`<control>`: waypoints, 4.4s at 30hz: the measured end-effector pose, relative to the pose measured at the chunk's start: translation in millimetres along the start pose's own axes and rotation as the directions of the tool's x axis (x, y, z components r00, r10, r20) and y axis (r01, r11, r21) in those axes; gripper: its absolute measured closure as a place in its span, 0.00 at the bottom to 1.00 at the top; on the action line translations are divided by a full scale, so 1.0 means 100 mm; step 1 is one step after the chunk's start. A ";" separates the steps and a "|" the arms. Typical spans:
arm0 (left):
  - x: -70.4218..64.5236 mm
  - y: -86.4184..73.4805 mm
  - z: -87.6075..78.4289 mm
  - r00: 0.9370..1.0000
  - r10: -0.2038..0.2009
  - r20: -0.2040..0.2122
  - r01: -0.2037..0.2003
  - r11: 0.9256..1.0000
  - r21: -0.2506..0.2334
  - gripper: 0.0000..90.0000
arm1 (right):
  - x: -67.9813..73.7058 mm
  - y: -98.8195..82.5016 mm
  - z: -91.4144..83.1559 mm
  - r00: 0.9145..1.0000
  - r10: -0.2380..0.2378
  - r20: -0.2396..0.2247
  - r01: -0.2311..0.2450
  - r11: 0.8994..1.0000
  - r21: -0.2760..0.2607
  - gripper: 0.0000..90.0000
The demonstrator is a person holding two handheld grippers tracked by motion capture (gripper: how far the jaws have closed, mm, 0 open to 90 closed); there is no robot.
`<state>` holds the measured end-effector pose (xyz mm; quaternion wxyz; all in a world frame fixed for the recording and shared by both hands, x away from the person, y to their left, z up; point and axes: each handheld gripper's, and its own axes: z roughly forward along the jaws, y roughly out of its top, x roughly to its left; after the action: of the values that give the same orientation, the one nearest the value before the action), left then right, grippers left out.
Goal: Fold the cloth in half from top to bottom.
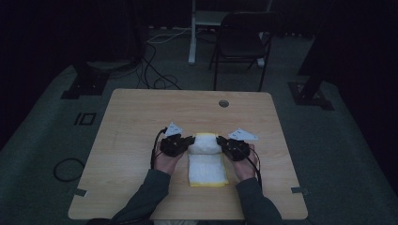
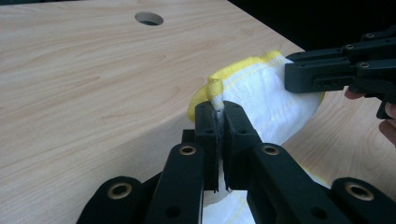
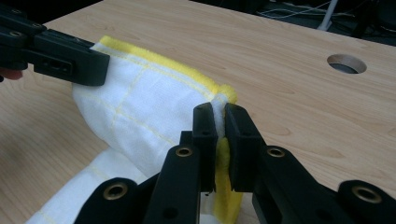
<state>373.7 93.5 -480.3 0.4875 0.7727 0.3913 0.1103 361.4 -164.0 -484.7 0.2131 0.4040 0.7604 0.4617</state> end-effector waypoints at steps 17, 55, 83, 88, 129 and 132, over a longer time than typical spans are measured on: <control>-0.06 -0.17 -0.04 0.999 -0.033 0.030 0.033 0.999 0.004 0.96 | 0.07 -0.15 -0.08 1.000 0.002 -0.014 -0.002 1.000 0.010 0.93; -0.14 -0.53 -0.12 0.994 -0.079 0.073 0.076 0.996 0.046 0.89 | 0.19 -0.46 -0.17 0.999 0.027 -0.044 -0.024 0.997 0.067 0.93; 0.09 -0.30 -0.05 0.994 -0.100 0.032 0.099 0.995 0.017 0.77 | 0.23 -0.55 -0.21 0.998 0.025 -0.050 -0.021 0.997 0.078 0.92; 0.08 -0.28 0.09 0.996 -0.085 0.040 0.083 0.995 0.052 0.76 | 0.23 -0.54 -0.21 0.998 0.022 -0.052 -0.018 0.997 0.080 0.92; -0.20 -0.75 -0.07 0.997 0.027 0.070 -0.037 0.989 0.142 0.71 | -0.09 -0.60 -0.38 0.994 0.111 0.004 -0.111 0.993 0.029 0.71; -0.20 -0.78 -0.10 0.997 0.027 0.071 -0.037 0.989 0.141 0.71 | -0.11 -0.61 -0.39 0.993 0.118 0.010 -0.118 0.993 0.029 0.71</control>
<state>315.7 102.7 -536.4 0.4427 0.8149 0.3688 0.0632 315.5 -208.4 -519.9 0.1826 0.4531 0.7412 0.4604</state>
